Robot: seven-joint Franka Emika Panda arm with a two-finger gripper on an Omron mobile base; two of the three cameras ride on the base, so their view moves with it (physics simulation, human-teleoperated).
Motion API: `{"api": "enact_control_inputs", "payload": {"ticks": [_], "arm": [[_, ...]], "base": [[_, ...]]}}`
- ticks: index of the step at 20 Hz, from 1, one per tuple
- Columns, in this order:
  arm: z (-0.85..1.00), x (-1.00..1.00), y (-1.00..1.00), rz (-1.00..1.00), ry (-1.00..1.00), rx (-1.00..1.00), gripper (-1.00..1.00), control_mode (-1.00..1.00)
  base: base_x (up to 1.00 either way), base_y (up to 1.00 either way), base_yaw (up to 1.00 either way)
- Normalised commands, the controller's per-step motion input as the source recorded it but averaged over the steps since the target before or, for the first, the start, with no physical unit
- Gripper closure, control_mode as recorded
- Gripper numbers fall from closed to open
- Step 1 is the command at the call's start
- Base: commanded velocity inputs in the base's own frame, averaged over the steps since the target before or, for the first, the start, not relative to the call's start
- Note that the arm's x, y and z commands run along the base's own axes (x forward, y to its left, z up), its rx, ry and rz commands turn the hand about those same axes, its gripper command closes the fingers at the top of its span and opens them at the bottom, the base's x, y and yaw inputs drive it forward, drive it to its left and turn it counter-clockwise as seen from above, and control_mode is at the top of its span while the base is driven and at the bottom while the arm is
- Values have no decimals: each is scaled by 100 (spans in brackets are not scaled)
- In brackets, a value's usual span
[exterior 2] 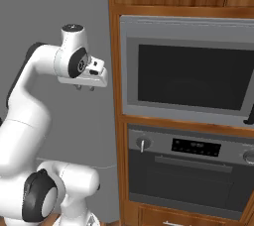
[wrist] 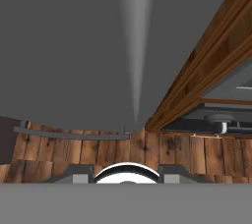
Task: Take the fish from the oven and place it on the plate on the counter.
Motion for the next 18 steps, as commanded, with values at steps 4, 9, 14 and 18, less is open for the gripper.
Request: {"api": "enact_control_inputs", "payload": {"ticks": [4,9,14,18], "arm": [[0,1,0,0,0,0,-100,-100],[-19,-9,-9,-8,-1,0,-100,-100],[-24,-45,-59,-23,0,4,-100,-100],[-11,-27,-98,-31,0,20,-100,-100]], "base": [[0,0,0],[0,0,0],[0,0,0],[0,0,0]]}}
